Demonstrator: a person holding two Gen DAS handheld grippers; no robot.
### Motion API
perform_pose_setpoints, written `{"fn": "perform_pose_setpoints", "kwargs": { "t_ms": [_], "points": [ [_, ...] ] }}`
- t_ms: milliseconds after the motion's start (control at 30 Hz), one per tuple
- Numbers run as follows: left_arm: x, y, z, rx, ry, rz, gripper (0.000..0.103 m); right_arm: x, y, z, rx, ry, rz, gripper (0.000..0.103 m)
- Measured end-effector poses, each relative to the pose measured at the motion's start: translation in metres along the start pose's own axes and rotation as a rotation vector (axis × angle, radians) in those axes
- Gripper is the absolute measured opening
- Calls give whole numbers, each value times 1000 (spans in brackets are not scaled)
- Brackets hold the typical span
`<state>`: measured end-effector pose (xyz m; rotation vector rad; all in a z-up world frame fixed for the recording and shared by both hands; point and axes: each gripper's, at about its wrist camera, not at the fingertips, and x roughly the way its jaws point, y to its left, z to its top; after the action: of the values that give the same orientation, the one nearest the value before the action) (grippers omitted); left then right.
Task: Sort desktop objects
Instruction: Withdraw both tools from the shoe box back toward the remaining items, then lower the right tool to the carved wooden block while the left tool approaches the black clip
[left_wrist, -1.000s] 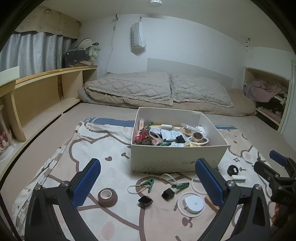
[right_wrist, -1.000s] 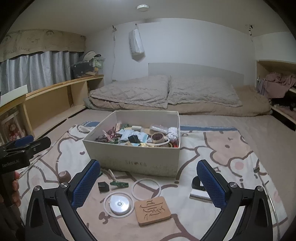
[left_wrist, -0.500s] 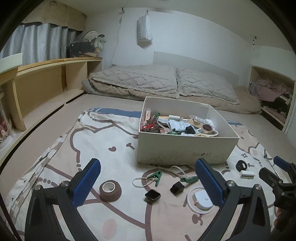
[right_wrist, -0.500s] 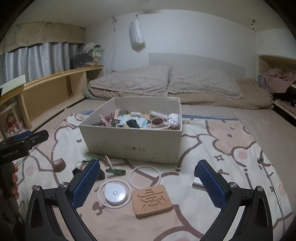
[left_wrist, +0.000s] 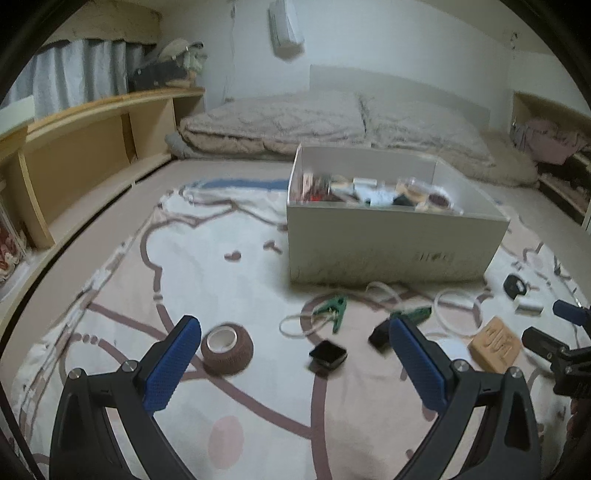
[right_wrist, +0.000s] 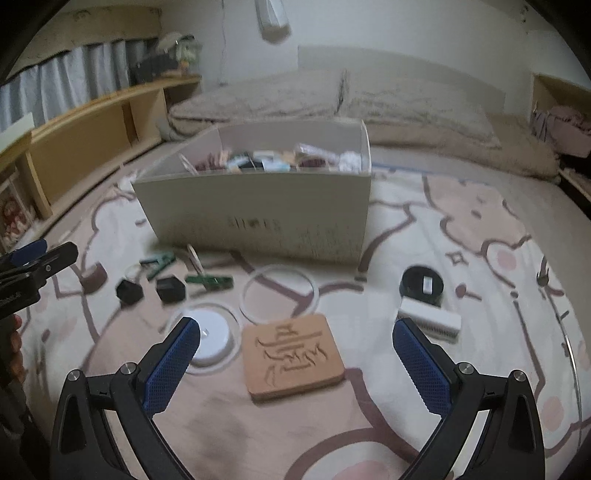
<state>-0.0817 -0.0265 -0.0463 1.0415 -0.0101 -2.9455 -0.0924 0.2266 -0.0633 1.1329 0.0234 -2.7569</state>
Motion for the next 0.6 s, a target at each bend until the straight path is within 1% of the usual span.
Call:
{"fn": "perform_pose_setpoints", "kwargs": {
  "t_ms": [200, 433, 533, 600],
  "points": [
    [22, 0, -12, -26, 89, -17, 103, 20, -4, -9, -7, 89, 3, 103],
    [44, 0, -21, -35, 159, 3, 102, 35, 1, -17, -58, 159, 1, 103],
    [52, -1, -23, -48, 181, -25, 100, 42, 0, -19, -64, 182, 2, 103],
    [56, -1, -24, -59, 193, -45, 90, 46, -1, -21, -67, 197, -2, 103]
  ]
}}
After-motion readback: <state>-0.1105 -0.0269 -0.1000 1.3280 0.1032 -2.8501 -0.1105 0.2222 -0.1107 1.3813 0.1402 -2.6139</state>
